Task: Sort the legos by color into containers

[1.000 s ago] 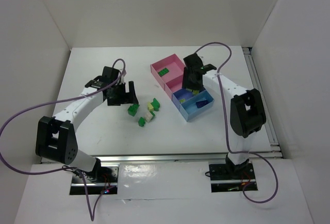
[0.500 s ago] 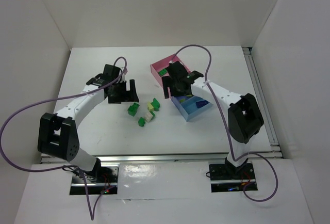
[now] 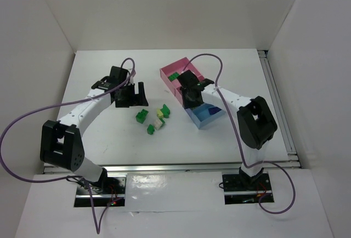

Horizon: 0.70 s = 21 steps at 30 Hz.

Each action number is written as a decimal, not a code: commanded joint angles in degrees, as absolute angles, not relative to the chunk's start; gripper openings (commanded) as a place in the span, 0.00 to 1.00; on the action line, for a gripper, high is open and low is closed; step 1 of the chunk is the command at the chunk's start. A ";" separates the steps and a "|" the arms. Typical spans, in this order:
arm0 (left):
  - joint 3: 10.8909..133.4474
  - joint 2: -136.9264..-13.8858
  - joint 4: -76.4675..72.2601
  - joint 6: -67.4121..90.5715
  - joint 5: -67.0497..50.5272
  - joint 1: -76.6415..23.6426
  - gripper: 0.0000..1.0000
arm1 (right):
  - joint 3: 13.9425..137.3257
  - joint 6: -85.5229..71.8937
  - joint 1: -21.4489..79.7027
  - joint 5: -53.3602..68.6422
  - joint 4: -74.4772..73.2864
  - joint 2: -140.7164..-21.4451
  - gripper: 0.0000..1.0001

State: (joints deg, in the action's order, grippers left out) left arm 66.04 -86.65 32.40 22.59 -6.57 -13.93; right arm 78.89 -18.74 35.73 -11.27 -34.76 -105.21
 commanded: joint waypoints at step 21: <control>73.04 -89.73 32.96 21.97 -7.29 -14.68 0.98 | 80.50 -16.70 31.90 -16.10 -39.12 -92.64 0.81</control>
